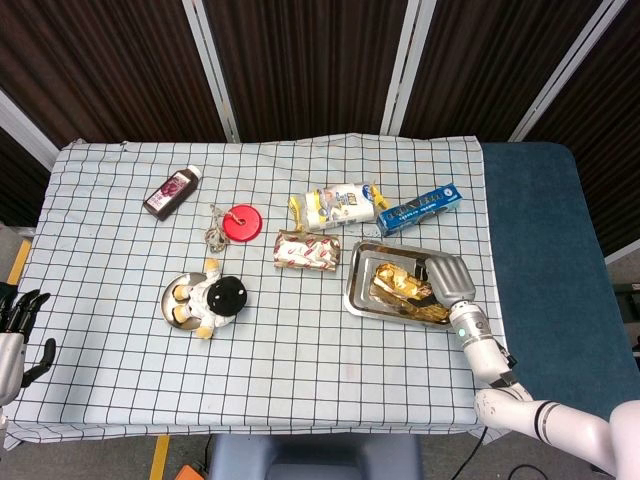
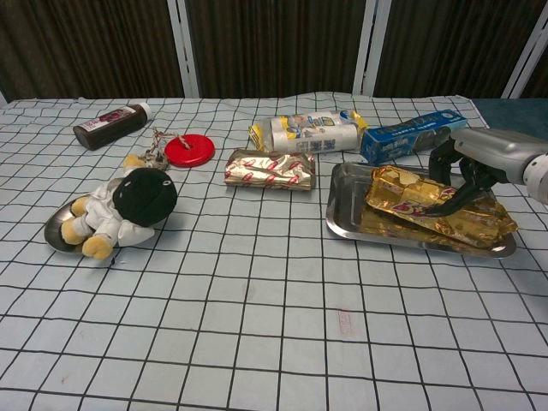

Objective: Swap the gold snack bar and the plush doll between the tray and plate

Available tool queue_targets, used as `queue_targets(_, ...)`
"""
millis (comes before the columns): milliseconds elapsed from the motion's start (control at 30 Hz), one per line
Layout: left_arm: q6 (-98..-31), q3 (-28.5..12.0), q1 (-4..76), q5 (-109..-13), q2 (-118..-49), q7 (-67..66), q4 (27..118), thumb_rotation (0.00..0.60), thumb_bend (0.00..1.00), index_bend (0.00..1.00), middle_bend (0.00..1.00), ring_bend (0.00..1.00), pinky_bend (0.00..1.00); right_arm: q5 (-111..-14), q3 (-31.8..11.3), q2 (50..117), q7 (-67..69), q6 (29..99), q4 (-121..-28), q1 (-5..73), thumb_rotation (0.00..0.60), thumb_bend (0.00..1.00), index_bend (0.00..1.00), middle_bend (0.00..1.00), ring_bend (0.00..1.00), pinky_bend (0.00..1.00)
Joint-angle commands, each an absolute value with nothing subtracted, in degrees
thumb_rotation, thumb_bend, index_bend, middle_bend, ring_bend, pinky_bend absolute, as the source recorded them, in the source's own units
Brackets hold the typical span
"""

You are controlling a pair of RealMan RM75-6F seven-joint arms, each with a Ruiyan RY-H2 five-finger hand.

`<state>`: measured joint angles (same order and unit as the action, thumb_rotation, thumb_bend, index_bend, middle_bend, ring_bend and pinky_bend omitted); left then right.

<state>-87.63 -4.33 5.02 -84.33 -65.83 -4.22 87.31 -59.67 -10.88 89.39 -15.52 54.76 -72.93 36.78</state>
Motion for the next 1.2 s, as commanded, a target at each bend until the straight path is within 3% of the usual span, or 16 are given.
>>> queue_targets(33, -87.6, -4.4, 5.0, -84.2, -65.8, -4.3, 87.3, 0.6, 0.49, 0.13, 0.12, 0.02, 0.24, -63.2, -10.5, 88.3, -13.4, 56.3, -76.0, 36.3, 0.6, 0.53, 0.85, 0.7, 0.86, 0.8)
queue_targets(300, -87.5, -4.6, 5.0, -83.7, -65.6, -4.9, 87.5, 0.6, 0.49, 0.13, 0.12, 0.02, 0.24, -70.3, -10.1, 86.9, -10.4, 55.2, -82.4, 38.5, 0.6, 0.54, 0.86, 0.7, 0.87, 0.8)
queue_targets(600, -87.4, -4.9, 4.9, -83.0, -65.3, -5.0, 87.7, 0.6, 0.49, 0.13, 0.12, 0.02, 0.24, -68.4, -11.6, 87.6, -9.5, 47.0, -83.2, 43.6, 0.6, 0.54, 0.86, 0.7, 0.87, 0.8)
queue_targets(800, -87.5, -5.5, 4.6, -81.4, -65.0, -5.1, 87.9, 0.6, 0.49, 0.13, 0.12, 0.02, 0.24, -66.0, -15.3, 93.1, -8.8, 39.5, -77.7, 51.6, 0.6, 0.54, 0.86, 0.7, 0.87, 0.8)
queue_targets(1200, -86.9, -5.9, 4.7, -80.8, -64.4, -4.5, 88.4, 0.6, 0.49, 0.13, 0.13, 0.02, 0.24, -63.2, -16.4, 101.2, -11.8, 40.4, -67.6, 57.0, 0.6, 0.52, 0.82, 0.7, 0.83, 0.77)
